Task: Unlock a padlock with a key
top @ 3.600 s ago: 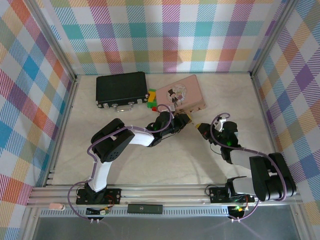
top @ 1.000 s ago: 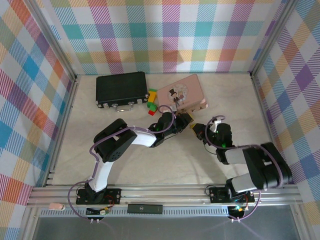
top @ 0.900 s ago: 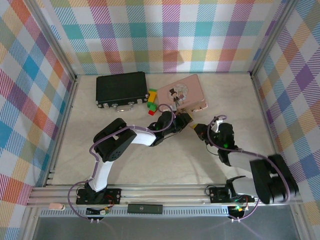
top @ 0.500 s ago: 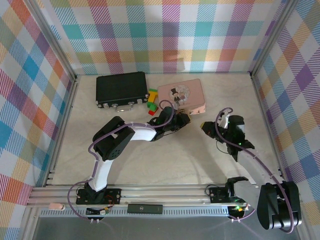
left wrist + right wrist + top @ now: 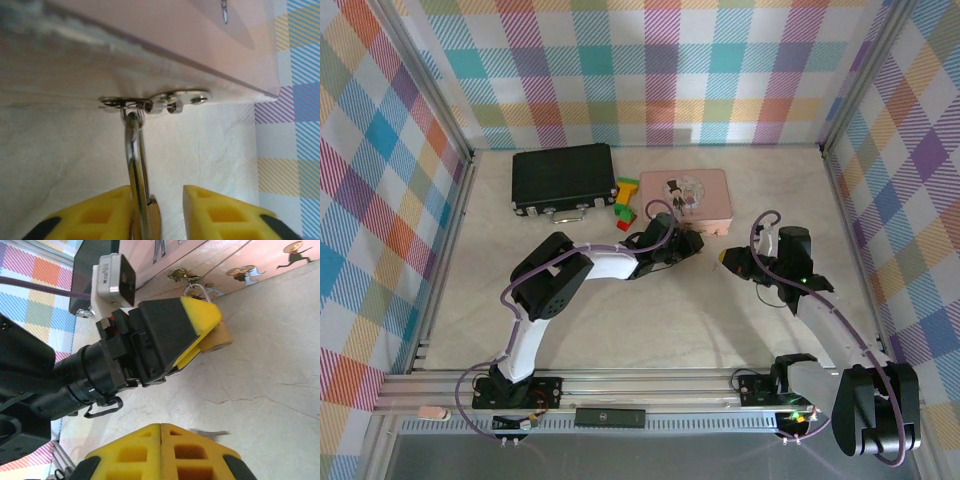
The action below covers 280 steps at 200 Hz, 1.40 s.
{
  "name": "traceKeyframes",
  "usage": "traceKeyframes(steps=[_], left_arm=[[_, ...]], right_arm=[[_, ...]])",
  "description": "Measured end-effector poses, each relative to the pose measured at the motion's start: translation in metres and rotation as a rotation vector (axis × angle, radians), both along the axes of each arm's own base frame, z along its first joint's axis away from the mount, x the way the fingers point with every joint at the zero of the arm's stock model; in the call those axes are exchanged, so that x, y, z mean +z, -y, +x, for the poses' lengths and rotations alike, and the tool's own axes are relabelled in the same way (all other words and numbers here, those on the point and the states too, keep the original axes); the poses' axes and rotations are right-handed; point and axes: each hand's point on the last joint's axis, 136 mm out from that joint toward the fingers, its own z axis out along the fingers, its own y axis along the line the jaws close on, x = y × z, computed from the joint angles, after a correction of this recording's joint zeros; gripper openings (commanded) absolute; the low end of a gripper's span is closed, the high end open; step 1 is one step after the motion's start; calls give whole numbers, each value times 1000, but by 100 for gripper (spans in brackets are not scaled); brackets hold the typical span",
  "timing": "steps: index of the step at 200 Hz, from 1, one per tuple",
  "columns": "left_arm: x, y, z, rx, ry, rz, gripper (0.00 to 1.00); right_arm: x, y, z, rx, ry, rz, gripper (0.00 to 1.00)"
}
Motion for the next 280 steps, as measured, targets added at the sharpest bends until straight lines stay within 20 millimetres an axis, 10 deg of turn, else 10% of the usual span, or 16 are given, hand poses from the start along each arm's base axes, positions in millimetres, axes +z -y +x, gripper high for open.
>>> traceKeyframes(steps=[80, 126, 205, 280], left_arm=[[5, -29, -33, 36, -126, -44, 50], [41, -53, -45, 39, -112, -47, 61], [34, -144, -41, 143, -110, -3, 61], [47, -153, -51, 122, -64, 10, 61]], right_arm=[[35, -9, 4, 43, 51, -9, 5], [-17, -10, -17, -8, -109, -274, 45], [-99, -5, -37, -61, -373, -696, 43], [-117, -11, 6, -97, -346, -816, 45]])
